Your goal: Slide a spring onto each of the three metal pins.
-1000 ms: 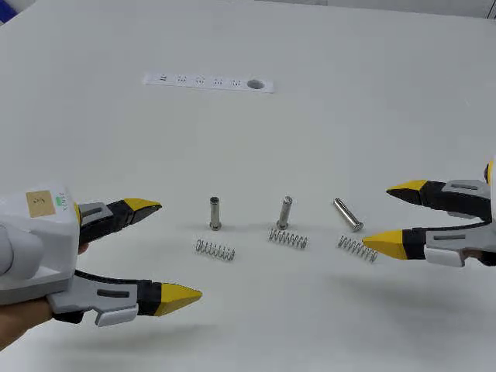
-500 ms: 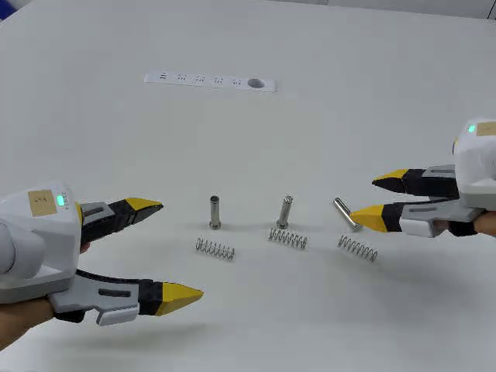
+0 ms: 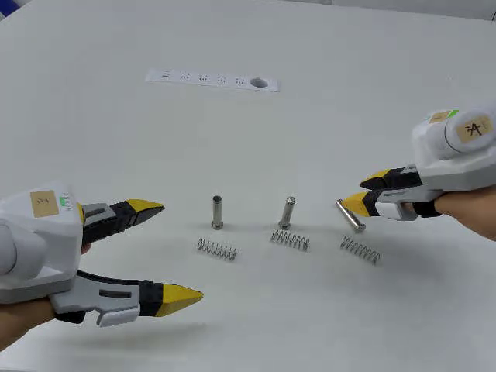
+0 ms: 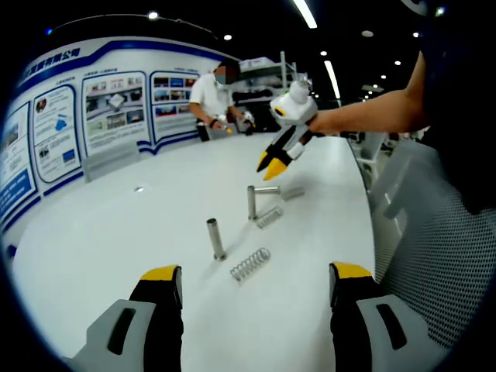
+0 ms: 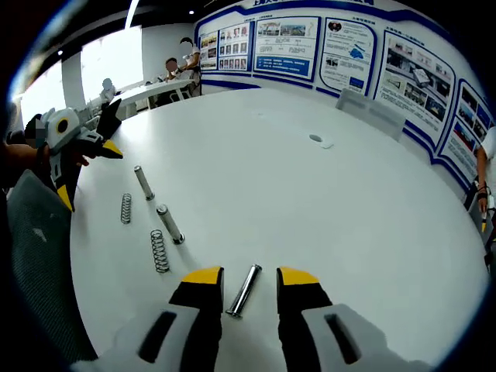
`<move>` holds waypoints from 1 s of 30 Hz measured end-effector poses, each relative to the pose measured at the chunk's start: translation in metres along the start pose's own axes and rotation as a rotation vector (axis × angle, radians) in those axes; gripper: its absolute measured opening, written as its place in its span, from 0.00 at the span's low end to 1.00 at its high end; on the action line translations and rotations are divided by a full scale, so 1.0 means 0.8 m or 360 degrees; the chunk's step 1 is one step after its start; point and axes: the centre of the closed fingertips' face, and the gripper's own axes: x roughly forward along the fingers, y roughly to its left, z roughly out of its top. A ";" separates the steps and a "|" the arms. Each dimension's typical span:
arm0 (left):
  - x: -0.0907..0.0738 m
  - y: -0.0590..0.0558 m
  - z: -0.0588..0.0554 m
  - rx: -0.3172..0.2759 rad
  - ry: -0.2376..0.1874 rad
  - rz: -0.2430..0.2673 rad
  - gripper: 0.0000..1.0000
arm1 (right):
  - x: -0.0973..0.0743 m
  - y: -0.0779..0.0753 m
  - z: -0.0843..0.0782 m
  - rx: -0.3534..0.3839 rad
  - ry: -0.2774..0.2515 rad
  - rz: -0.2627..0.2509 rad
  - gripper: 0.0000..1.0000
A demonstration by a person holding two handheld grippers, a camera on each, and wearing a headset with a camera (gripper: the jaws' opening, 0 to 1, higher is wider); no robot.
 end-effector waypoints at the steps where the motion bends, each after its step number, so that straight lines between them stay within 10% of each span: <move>1: 0.001 0.000 -0.001 -0.0001 0.0001 -0.0003 0.79 | 0.003 -0.001 -0.001 0.0013 0.0009 -0.0006 0.27; 30: 0.004 0.001 -0.007 -0.0006 0.0009 -0.0015 0.78 | 0.041 -0.006 -0.024 0.0223 0.0240 -0.0130 0.11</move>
